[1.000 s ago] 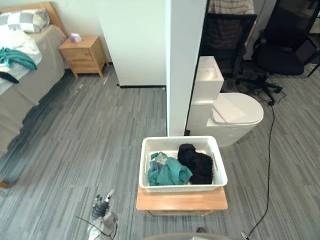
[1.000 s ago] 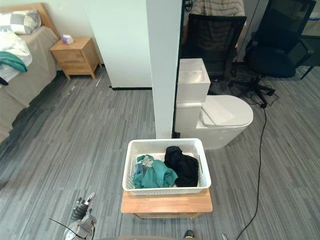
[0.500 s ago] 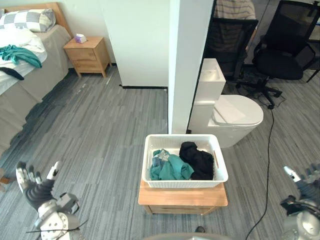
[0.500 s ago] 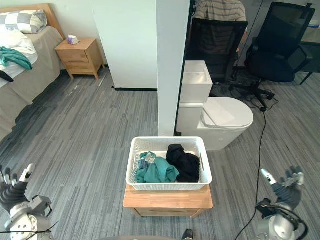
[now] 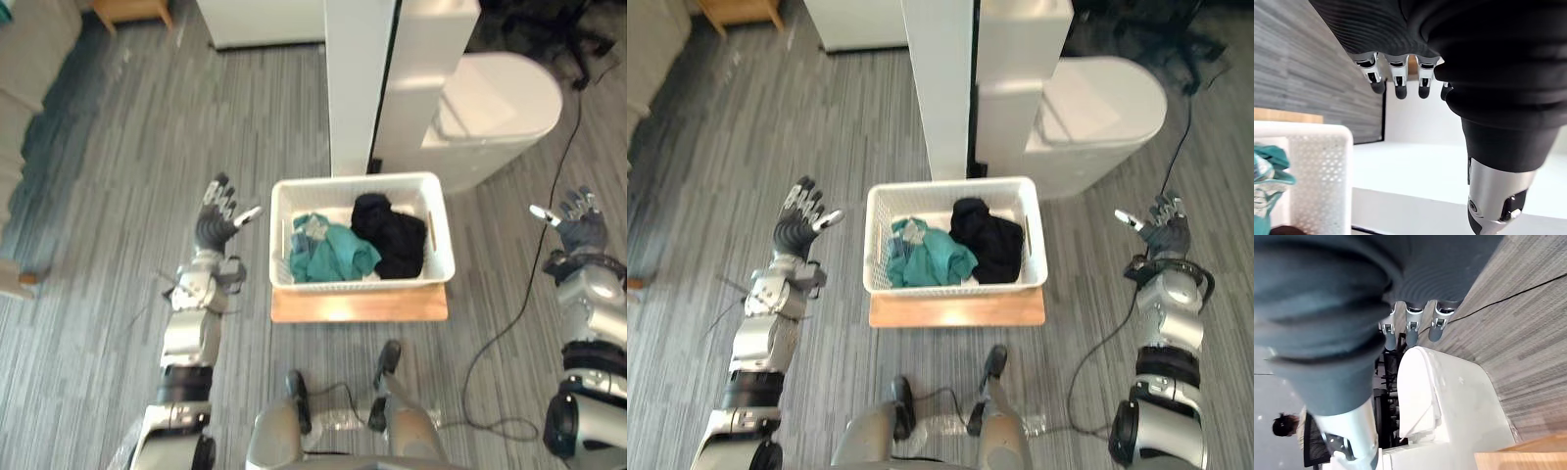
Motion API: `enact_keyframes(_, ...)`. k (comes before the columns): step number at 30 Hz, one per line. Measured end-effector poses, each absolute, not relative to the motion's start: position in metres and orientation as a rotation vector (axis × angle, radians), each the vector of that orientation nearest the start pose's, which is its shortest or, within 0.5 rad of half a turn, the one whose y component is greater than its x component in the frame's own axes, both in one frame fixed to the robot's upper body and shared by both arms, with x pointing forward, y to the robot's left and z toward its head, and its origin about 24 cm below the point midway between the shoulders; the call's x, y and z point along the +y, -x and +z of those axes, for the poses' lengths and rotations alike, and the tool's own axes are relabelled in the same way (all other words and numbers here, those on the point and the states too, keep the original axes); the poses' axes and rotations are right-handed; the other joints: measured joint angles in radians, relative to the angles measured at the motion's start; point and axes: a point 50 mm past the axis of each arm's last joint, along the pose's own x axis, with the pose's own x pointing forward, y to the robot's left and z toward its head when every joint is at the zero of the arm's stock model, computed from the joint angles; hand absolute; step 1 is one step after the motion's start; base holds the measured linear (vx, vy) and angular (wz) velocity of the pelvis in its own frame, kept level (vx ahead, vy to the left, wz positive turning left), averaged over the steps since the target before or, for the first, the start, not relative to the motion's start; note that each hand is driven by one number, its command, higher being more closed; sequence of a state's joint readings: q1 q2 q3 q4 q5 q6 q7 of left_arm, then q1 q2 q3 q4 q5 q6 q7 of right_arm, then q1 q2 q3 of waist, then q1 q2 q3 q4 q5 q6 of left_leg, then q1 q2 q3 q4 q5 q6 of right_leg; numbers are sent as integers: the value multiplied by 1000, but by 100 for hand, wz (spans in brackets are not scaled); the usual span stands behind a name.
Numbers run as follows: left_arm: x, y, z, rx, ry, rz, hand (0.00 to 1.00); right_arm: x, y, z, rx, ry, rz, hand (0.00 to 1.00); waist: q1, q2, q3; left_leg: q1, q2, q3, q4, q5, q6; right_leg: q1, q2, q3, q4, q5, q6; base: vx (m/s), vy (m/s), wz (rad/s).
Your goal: Pick up the laundry basket with both hands and put the clothes into the washing machine.
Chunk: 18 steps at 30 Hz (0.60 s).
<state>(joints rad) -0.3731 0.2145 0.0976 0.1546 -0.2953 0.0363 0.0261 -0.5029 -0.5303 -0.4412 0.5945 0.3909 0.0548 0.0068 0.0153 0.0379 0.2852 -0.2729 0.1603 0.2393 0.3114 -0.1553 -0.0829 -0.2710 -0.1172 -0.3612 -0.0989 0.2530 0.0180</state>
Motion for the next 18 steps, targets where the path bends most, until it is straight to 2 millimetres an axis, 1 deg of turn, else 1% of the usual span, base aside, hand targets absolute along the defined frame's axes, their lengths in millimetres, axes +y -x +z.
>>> enact_keyframes(1,189,-329,123,-194,90,16,0,-351,-315,121,-65,-144,-471,0,2,1,13,-31,8,-4,32,-13,3,-14,3,0,0,6,-1,-99,68,0)
enact_keyframes(2,188,-332,126,-199,83,9,0,-353,-316,122,-61,-145,-469,0,1,1,18,-43,10,-6,46,-16,5,-20,3,0,0,8,0,-116,105,-1)
enact_keyframes(4,186,-346,146,-228,69,10,0,-356,-319,131,-72,-172,-452,0,-1,2,59,-75,15,-18,82,-27,14,-37,-3,1,21,10,1,-108,125,7)
enact_keyframes(7,179,-356,159,-244,43,-14,0,-359,-322,133,-64,-227,-432,0,1,1,71,-111,17,-23,109,-32,22,-66,-12,1,43,12,4,-94,104,7)
enact_keyframes(10,175,-363,165,-240,13,-36,0,-349,-330,131,-33,-232,-365,0,4,-1,78,-129,20,-27,122,-32,22,-72,-14,-3,44,17,11,-77,80,7)
enact_keyframes(12,173,-371,171,-228,-4,-51,0,-337,-339,134,-19,-225,-288,0,4,-3,79,-149,28,-38,129,-32,22,-81,-10,-20,47,17,11,-61,38,16)
enact_keyframes(14,172,-375,173,-219,-8,-58,0,-332,-343,137,-12,-225,-259,0,9,-3,81,-154,33,-42,133,-31,21,-82,-9,-23,47,17,11,-33,27,6)
enact_keyframes(15,171,-379,177,-216,-29,-66,0,-326,-349,139,-3,-224,-227,0,13,-3,81,-156,37,-44,134,-30,18,-83,-8,-24,47,17,11,-24,41,0)
enact_keyframes(17,167,-383,184,-221,-37,-86,0,-322,-351,141,-7,-237,-198,0,21,-3,81,-159,41,-44,133,-29,17,-85,-5,-25,47,17,11,-13,35,1)
enact_keyframes(18,162,-387,190,-227,-59,-107,0,-319,-353,142,-5,-243,-180,0,25,-3,81,-164,42,-47,133,-28,15,-86,-4,-26,47,17,11,-1,31,5)
